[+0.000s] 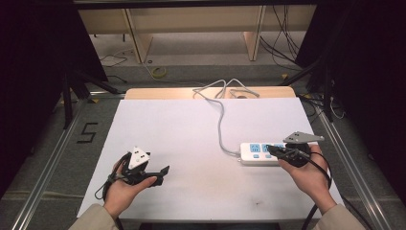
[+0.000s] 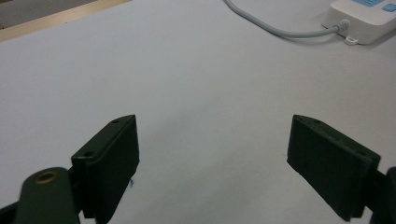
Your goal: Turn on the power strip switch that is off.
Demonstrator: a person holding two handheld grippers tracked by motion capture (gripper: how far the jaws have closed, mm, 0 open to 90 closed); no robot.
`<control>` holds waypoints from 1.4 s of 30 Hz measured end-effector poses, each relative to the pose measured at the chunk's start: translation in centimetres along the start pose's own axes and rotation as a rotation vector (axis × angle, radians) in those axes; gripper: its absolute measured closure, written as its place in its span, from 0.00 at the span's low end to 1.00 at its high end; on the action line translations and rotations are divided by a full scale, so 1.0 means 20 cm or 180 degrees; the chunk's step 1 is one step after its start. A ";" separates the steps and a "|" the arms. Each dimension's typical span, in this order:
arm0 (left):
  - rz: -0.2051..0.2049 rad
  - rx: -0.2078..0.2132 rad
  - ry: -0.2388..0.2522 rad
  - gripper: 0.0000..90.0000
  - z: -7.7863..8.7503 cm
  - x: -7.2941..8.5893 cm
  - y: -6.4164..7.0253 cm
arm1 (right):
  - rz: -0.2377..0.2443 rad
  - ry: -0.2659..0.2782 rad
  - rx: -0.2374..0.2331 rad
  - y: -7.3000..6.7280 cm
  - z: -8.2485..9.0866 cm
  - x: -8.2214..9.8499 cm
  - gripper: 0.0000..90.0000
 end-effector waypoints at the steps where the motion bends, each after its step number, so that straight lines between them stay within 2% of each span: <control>1: -0.0003 0.0000 0.0000 0.18 0.00 0.00 0.00 | 0.0001 -0.0008 -0.0002 0.00 0.00 0.00 1.00; 42: -0.0012 -0.0003 0.0004 0.19 0.00 0.00 0.00 | -0.0123 -0.0311 -0.0002 0.01 -0.08 -0.04 1.00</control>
Point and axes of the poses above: each handheld gripper's, and its own axes: z roughly backward along the jaws, x roughly out of its underside, y roughly to its right, the point moved 6 cm from there along -z, roughly forward along the jaws, and after that the axes turned 11 degrees about -x, right-handed, at the moved point
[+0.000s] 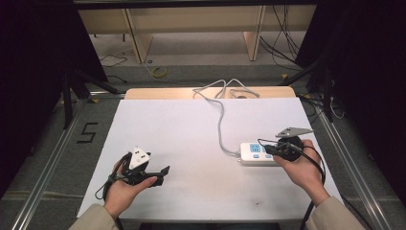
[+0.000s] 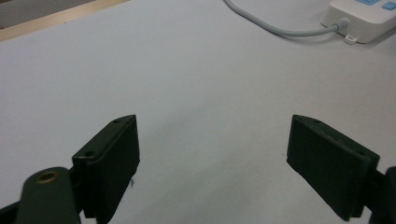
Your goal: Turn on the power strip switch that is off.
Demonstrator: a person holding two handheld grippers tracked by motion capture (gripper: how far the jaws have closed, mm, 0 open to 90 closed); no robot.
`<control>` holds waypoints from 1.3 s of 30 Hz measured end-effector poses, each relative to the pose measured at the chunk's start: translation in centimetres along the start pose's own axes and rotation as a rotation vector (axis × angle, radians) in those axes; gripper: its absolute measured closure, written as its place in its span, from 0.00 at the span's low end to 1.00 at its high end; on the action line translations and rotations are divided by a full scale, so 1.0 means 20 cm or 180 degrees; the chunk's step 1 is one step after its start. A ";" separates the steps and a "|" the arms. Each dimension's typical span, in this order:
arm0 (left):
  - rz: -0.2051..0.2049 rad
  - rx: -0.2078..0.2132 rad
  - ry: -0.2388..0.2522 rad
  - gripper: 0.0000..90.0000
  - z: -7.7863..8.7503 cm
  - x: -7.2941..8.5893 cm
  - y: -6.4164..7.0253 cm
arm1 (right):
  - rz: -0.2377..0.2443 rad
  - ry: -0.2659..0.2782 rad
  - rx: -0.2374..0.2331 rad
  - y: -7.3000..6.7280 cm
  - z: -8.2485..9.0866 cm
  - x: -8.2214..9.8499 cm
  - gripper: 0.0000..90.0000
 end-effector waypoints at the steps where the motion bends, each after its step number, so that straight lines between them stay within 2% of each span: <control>1: 0.0001 -0.0001 0.0000 0.19 0.00 0.00 0.00 | -0.0008 -0.0018 -0.0003 0.00 0.00 0.00 1.00; 22: -0.0016 0.0000 -0.0001 0.19 0.00 0.00 0.00 | -0.0029 -0.0190 -0.0031 0.01 -0.05 0.00 1.00; 39: -0.0019 -0.0001 -0.0006 0.19 0.00 0.00 0.00 | -0.0045 -0.0256 -0.0046 0.01 -0.08 -0.02 1.00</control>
Point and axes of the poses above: each handheld gripper's, and its own axes: z roughly backward along the jaws, x roughly out of its underside, y roughly to its right, the point moved 6 cm from there along -z, roughly forward along the jaws, and after that the axes turned 11 degrees about -x, right-handed, at the moved point
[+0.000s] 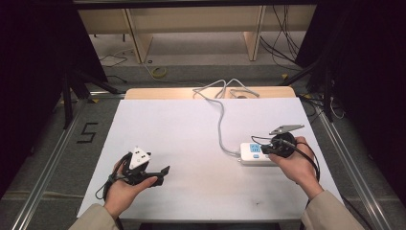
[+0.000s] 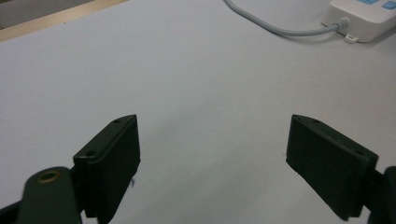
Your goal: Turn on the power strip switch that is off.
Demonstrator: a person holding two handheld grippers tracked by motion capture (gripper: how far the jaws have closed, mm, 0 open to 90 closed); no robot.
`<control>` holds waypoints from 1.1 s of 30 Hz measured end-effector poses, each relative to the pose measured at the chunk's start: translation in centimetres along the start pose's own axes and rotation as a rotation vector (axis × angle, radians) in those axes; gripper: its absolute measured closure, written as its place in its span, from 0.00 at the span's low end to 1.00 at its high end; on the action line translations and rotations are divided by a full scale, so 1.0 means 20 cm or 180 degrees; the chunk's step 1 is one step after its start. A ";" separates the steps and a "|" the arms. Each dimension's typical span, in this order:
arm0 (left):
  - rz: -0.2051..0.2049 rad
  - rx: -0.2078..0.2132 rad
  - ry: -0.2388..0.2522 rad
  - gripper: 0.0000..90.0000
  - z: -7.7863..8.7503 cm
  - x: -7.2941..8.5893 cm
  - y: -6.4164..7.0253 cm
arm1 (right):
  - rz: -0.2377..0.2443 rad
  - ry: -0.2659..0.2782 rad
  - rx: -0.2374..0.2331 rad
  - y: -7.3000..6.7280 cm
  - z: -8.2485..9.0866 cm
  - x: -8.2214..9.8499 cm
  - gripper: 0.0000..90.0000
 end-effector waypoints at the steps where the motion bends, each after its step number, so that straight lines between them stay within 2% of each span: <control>1: 0.0003 0.0000 0.0003 0.19 0.00 0.00 0.00 | 0.0000 0.0000 0.0000 0.00 0.00 0.00 1.00; 33: 0.0001 0.0007 0.0001 0.19 0.00 0.00 0.00 | -0.0029 -0.0161 -0.0009 0.01 -0.06 -0.01 1.00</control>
Point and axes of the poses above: each handheld gripper's, and its own axes: z roughly backward along the jaws, x roughly out of its underside, y roughly to its right, the point moved 6 cm from there along -z, roughly forward along the jaws, and after that the axes turned 11 degrees about -x, right-handed, at the moved point
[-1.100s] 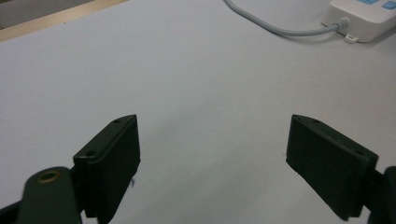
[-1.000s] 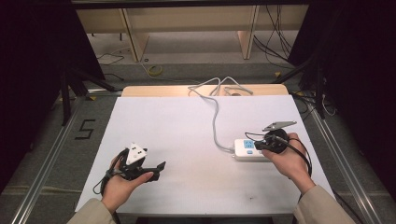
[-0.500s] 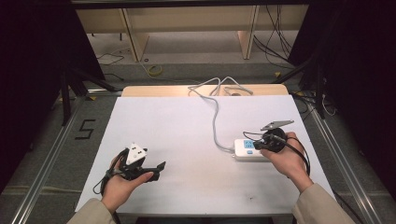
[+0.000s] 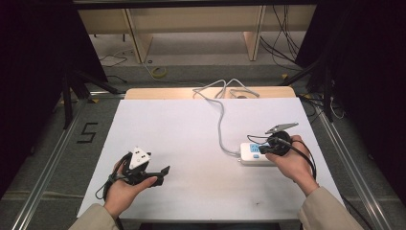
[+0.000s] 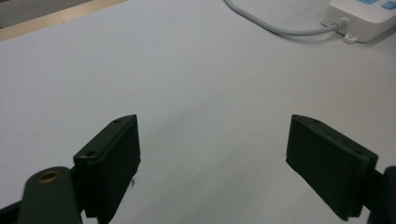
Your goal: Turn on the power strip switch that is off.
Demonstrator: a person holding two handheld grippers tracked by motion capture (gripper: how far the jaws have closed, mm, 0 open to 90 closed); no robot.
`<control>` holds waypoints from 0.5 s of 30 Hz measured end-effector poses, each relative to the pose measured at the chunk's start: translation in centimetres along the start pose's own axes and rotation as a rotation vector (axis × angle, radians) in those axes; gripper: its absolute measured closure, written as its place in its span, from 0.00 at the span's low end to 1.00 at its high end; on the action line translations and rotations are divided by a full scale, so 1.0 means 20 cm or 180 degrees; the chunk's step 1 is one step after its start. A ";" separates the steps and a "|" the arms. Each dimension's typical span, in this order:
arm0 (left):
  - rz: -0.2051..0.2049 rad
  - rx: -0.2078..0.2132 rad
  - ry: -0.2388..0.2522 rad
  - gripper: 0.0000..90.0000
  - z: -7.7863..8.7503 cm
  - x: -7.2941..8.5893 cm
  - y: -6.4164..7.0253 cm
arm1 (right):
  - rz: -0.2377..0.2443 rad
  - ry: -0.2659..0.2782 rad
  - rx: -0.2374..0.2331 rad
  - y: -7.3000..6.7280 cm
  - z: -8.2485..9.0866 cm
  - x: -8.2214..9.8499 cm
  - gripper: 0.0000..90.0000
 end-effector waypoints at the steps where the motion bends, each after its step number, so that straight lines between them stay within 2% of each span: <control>1: 0.0000 0.0000 0.0000 0.19 0.00 0.00 0.00 | 0.0001 -0.0002 0.0004 0.00 0.00 0.00 1.00; 15: 0.0001 0.0002 -0.0001 0.19 0.00 0.00 0.00 | -0.0020 -0.0108 0.0002 0.01 -0.04 0.00 1.00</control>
Point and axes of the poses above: each handheld gripper's, and its own axes: z roughly backward along the jaws, x roughly out of its underside, y roughly to its right, the point moved 6 cm from there along -z, roughly forward along the jaws, and after that the axes turned 11 degrees about -x, right-handed, at the moved point
